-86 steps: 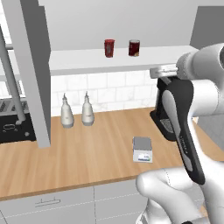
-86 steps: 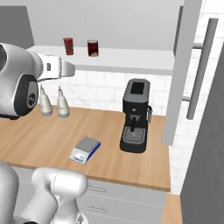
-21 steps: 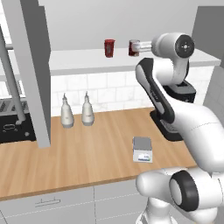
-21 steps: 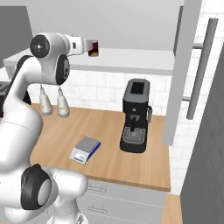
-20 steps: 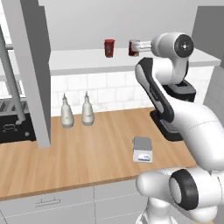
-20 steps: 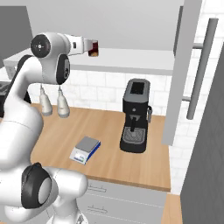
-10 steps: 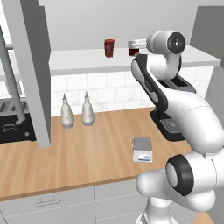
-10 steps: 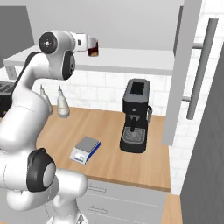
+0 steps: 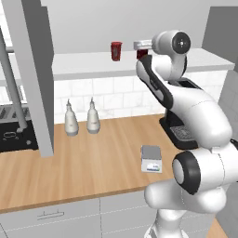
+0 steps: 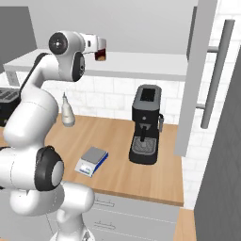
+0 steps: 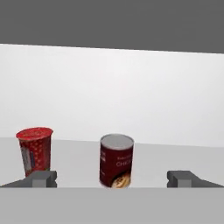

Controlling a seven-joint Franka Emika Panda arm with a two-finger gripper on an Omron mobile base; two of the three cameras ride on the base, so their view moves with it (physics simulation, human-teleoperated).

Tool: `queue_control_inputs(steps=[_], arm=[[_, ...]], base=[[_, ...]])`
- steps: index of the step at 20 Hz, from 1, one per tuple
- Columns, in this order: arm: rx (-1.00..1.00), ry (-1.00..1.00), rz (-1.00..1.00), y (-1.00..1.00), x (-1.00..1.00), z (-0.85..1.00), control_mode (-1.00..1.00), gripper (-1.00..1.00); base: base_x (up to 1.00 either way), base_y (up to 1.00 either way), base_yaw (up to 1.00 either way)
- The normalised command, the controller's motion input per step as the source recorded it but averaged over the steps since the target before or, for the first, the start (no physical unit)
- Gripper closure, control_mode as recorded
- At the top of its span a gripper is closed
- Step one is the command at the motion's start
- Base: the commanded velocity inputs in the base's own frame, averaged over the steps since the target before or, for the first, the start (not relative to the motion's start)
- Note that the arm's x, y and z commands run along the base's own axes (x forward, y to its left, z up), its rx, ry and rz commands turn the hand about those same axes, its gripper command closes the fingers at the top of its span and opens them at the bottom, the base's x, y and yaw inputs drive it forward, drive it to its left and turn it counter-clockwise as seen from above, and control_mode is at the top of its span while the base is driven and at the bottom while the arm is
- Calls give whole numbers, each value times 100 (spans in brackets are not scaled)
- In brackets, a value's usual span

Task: Pick the canned food and place it on the digital scale for weighing, and close the cabinet.

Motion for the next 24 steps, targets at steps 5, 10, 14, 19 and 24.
queue_control_inputs(steps=[5, 10, 14, 19, 24], arm=[[0, 11, 0, 0, 3, -6, -100, -100], [0, 10, 0, 0, 0, -19, -100, -100], [0, 2, 0, 0, 1, -9, -100, -100], [0, 0, 0, 0, 25, -6, -100, -100], [0, 0, 0, 0, 19, -2, -100, -100]], base=[[0, 0, 0], [0, 0, 0], [0, 0, 0], [0, 0, 0], [0, 0, 0]])
